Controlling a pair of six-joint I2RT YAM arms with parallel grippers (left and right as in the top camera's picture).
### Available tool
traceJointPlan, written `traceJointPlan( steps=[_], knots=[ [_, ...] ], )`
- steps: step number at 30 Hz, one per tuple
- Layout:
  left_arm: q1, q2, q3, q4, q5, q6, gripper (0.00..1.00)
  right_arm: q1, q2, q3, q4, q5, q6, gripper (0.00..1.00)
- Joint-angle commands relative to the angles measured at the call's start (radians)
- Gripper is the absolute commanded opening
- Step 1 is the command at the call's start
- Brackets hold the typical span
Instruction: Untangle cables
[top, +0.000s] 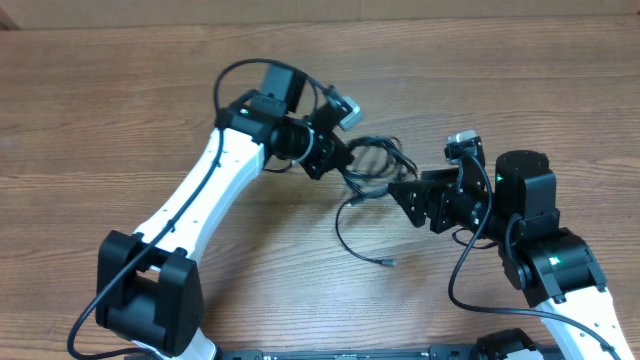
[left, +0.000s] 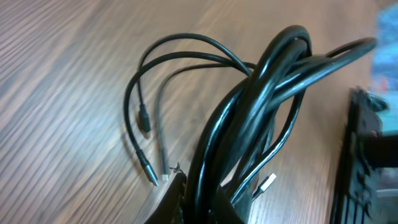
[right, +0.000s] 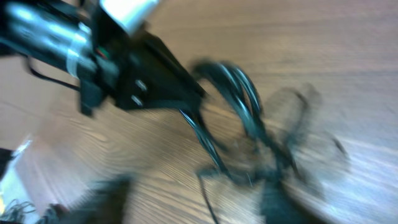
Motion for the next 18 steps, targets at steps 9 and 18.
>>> traceJointPlan(
  steps=[9, 18],
  knots=[
    [0.084, -0.131, 0.023, 0.016, -0.040, -0.148, 0.04, -0.003, -0.013, 0.027, -0.056, 0.091, 0.055, 1.00],
    [0.083, -0.262, 0.023, 0.047, -0.039, -0.235, 0.04, -0.002, -0.013, 0.027, -0.052, 0.037, 0.100, 1.00]
  ],
)
